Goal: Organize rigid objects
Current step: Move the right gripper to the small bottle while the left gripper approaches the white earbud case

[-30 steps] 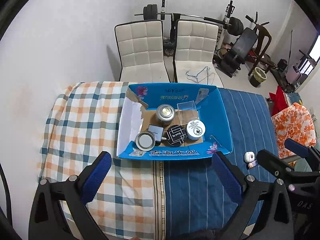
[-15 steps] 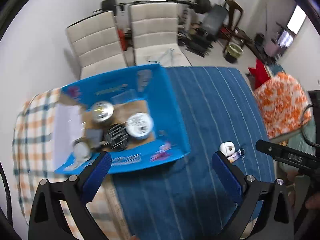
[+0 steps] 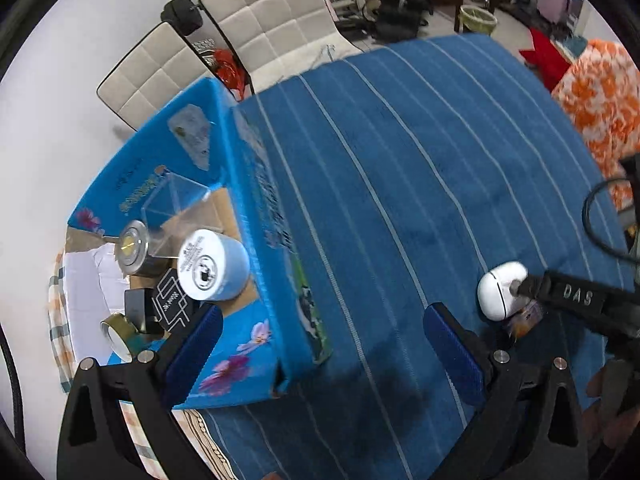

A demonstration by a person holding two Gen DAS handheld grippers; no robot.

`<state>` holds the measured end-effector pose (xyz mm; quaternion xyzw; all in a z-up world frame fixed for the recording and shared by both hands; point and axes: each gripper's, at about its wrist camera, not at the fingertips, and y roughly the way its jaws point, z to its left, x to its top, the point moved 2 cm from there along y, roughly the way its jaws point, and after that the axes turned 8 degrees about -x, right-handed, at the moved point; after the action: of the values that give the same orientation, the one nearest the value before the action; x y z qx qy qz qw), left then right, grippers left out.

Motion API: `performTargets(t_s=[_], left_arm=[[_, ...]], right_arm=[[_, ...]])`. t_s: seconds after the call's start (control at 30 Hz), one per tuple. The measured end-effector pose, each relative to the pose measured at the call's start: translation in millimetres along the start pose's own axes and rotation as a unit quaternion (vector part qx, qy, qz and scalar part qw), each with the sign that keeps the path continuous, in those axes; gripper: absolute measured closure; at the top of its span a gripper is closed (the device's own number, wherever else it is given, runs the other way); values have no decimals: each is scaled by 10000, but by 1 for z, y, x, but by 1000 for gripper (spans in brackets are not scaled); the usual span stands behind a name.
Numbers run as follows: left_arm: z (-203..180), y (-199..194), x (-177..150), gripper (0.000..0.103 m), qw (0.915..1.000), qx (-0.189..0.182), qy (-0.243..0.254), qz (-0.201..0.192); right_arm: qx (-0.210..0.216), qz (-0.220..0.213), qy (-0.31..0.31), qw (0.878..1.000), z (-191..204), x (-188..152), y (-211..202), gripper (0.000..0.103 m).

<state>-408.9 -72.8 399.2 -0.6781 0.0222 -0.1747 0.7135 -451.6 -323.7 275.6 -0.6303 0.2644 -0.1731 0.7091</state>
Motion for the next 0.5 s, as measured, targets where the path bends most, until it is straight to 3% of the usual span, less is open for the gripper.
performTargets(t_s=[0.07, 0.2, 0.3, 0.4, 0.5], left_arm=[[-4, 2, -1, 0, 10000, -4, 56, 41], [-8, 2, 0, 0, 9999, -18, 125, 65], [-9, 3, 1, 0, 9998, 8, 148, 131], [-9, 5, 3, 0, 9997, 7, 157, 206], [-9, 3, 4, 0, 9997, 3, 177, 187]], right_arm=[[94, 155, -1, 9998, -3, -4, 4, 39], [-14, 23, -76, 10000, 0, -6, 2, 40], [-136, 53, 1, 9999, -4, -6, -2, 46], [95, 29, 41, 9999, -3, -5, -2, 46], [-9, -59, 15, 10000, -3, 0, -7, 46]])
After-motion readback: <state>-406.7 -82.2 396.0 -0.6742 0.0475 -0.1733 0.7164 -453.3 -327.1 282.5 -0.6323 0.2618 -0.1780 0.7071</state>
